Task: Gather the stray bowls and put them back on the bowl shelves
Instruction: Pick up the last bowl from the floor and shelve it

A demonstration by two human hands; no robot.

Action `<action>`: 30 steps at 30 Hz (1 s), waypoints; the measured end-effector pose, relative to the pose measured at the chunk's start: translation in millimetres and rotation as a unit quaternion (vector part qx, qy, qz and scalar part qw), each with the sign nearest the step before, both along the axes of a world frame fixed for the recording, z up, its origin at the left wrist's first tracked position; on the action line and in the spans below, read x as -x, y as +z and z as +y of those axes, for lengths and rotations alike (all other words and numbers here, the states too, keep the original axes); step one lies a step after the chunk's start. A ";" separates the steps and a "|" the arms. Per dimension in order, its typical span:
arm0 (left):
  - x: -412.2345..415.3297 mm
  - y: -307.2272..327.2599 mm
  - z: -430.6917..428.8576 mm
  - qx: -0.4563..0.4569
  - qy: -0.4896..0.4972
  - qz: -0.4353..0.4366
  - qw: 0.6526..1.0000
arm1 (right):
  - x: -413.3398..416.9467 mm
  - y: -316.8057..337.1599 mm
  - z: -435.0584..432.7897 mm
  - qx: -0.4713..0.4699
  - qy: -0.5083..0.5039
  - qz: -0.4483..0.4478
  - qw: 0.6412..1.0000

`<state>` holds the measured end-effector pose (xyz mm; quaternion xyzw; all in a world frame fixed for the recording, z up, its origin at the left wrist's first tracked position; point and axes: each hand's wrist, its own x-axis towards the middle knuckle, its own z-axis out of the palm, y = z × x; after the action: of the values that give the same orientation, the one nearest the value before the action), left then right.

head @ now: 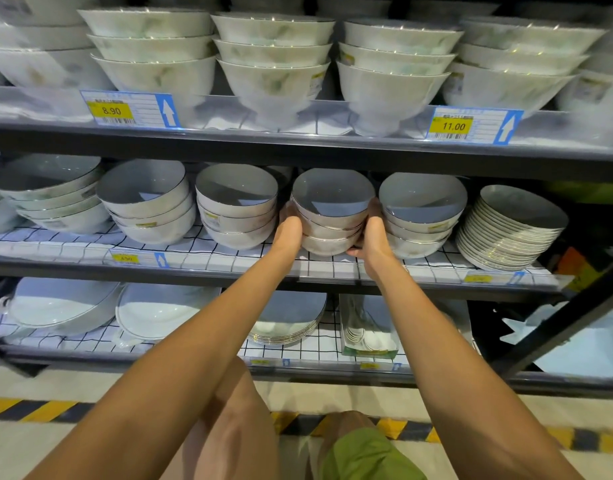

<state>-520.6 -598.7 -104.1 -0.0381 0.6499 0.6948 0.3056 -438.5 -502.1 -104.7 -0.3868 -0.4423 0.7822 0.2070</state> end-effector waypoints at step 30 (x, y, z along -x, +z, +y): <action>5.8 4.3 -0.6 0.093 0.000 -0.001 0.996 | 6.4 -3.3 -0.4 -0.006 -0.022 -0.042 0.999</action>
<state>-526.4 -599.3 -99.7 -0.0664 0.7113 0.6315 0.3014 -444.9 -502.5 -108.0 -0.4275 -0.4464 0.7580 0.2083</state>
